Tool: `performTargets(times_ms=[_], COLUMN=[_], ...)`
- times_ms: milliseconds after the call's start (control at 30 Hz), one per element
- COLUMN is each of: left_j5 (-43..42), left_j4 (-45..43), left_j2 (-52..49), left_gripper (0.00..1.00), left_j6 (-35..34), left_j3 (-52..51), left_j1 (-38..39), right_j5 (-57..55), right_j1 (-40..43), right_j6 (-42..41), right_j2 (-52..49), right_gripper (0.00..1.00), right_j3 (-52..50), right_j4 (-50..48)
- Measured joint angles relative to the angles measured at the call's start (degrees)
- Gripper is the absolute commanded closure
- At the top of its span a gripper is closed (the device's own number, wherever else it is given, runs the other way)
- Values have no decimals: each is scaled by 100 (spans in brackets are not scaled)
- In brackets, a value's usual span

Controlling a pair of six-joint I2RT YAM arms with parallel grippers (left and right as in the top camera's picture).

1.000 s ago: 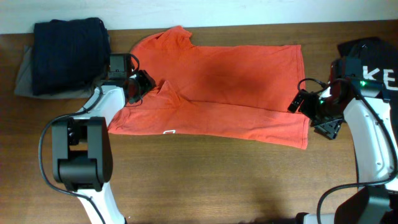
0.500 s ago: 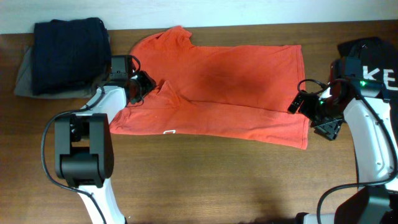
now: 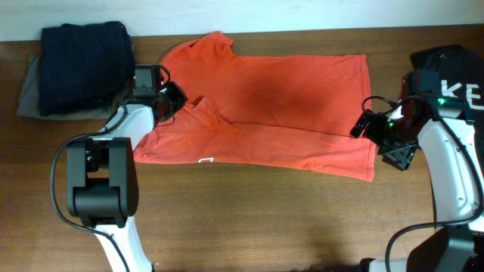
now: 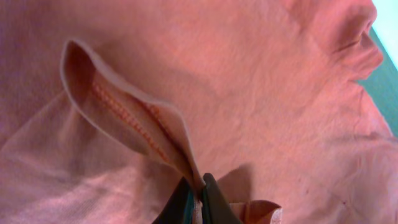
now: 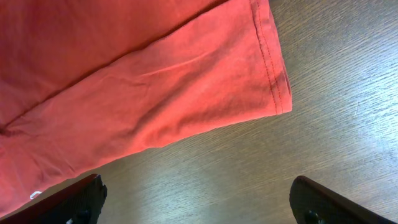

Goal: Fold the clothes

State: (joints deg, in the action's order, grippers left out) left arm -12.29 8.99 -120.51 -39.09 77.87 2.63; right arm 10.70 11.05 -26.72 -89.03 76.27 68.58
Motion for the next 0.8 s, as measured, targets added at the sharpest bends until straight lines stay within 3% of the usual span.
performTargets(times_ms=[167,200,233,300,400,500,800], left_j5=[55,57,59,74,81,85,-31], left_j4=[-514,-645,-713,-890,-973,-925,-750], left_j2=[0,0,0,0,0,-7,-46], left_gripper=[93,87,67,38,6,1,2], left_j6=[0,2,0,17,4,26,774], left_j3=[0,0,0,0,0,0,72], left_j1=[2,2,2,9,9,9,9], right_j5=[0,0,0,0,0,0,0], right_j1=[0,0,0,0,0,0,0], right_j6=[2,2,4,4,7,4,0], right_j2=[0,0,0,0,0,0,0], right_gripper=[1,1,1,1,1,1,1], right_j3=[0,0,0,0,0,0,0], right_j4=[0,0,0,0,0,0,-2])
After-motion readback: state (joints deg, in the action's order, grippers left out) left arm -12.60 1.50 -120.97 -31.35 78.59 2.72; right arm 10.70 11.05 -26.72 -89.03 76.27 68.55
